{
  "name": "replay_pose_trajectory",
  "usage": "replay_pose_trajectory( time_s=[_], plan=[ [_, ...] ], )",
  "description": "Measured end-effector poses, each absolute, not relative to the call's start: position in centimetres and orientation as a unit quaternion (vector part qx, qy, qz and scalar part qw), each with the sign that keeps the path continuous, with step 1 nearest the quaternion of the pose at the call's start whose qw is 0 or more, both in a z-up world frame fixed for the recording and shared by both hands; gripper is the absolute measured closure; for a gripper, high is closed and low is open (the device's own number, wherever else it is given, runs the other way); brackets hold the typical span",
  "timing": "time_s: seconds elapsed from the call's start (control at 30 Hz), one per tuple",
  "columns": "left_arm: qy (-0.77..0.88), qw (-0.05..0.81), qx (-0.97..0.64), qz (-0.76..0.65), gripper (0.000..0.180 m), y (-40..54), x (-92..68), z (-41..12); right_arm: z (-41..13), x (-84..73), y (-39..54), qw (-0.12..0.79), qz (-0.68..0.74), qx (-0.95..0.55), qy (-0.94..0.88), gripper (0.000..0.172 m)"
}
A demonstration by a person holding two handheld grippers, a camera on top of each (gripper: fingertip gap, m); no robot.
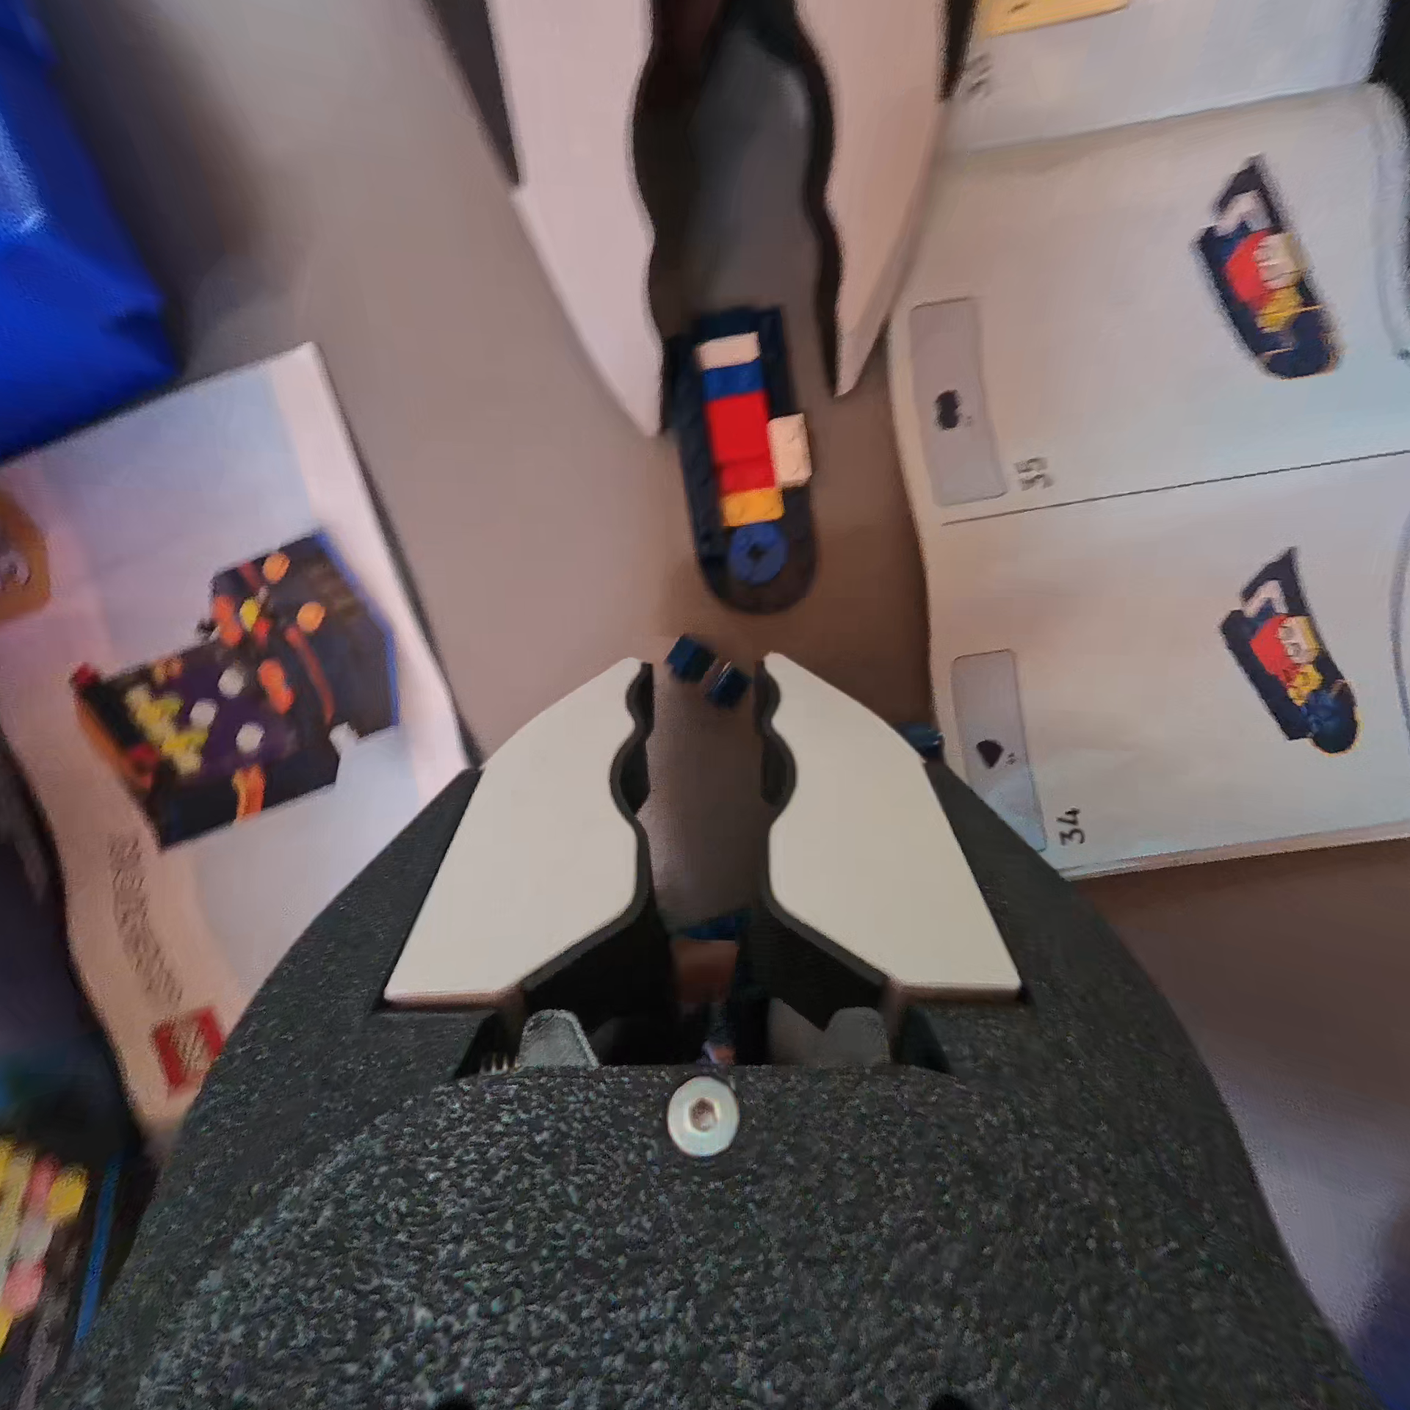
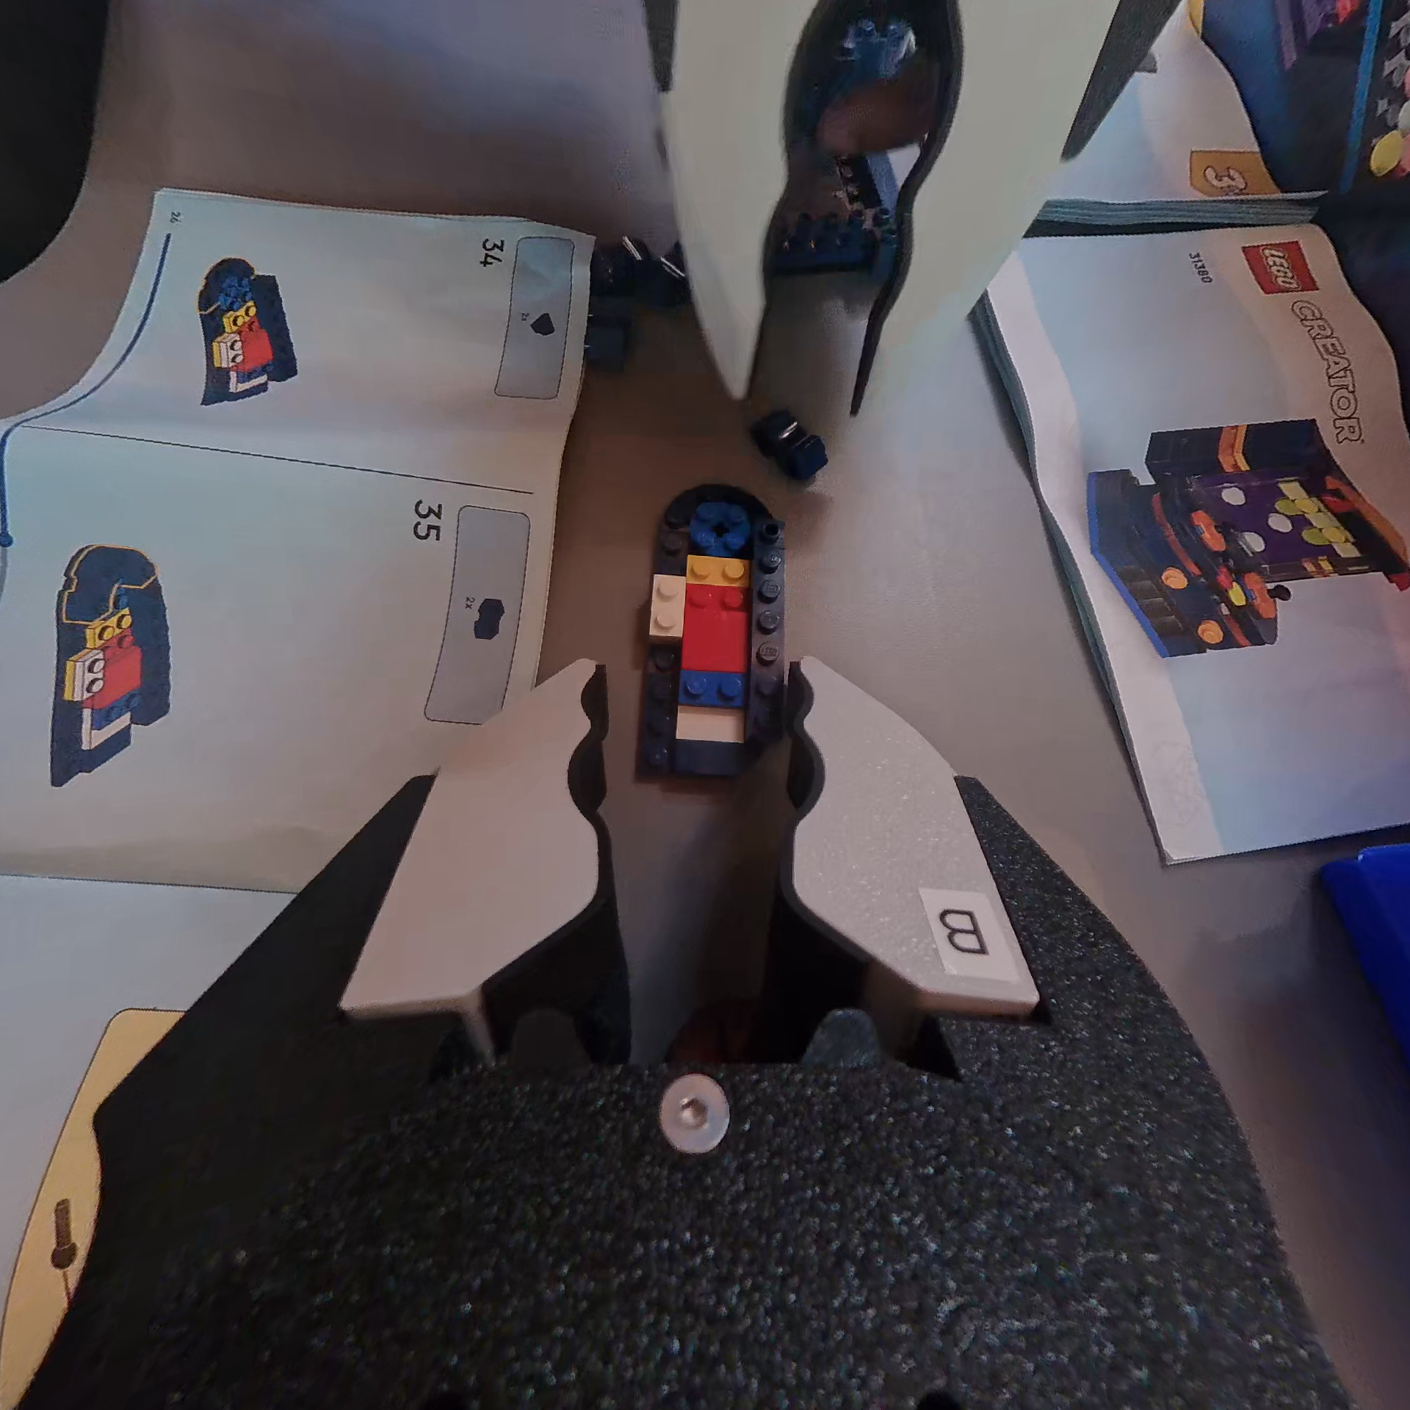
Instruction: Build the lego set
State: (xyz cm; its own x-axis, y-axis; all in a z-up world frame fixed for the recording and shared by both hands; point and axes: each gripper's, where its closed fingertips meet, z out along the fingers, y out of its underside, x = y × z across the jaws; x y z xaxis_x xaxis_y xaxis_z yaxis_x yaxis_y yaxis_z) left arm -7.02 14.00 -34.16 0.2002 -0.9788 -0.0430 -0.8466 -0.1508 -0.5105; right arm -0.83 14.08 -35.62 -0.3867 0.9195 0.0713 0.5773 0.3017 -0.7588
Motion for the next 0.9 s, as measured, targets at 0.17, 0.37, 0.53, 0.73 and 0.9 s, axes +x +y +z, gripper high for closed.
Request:
replay_pose_trajectory(
  time_s=[0.17, 0.37, 0.53, 0.73, 0.9],
  plan=[
    [0.524, 0.199, -0.821, -0.106, 0.160, 14.2, -8.5, -34.6, -35.1, -0.9, 14.2, 0.267, 0.345, -0.490, -0.755, 0.127],
    [0.482, 0.225, -0.840, -0.106, 0.167, 13.8, -6.8, -35.9, -34.1, -1.0, 14.2, 0.275, 0.376, -0.497, -0.733, 0.126],
    [0.481, 0.398, -0.780, 0.040, 0.168, 15.7, -7.2, -30.8, -34.9, 0.0, 15.6, 0.269, 0.339, -0.535, -0.725, 0.125],
    [0.388, 0.573, -0.695, 0.194, 0.168, 12.3, -7.2, -22.1, -35.4, 0.4, 12.0, 0.159, 0.316, -0.601, -0.717, 0.137],
    [0.413, 0.630, -0.590, 0.291, 0.168, 8.8, -4.7, -21.6, -29.2, -0.3, 10.8, 0.199, 0.376, -0.595, -0.682, 0.133]
  ],
)
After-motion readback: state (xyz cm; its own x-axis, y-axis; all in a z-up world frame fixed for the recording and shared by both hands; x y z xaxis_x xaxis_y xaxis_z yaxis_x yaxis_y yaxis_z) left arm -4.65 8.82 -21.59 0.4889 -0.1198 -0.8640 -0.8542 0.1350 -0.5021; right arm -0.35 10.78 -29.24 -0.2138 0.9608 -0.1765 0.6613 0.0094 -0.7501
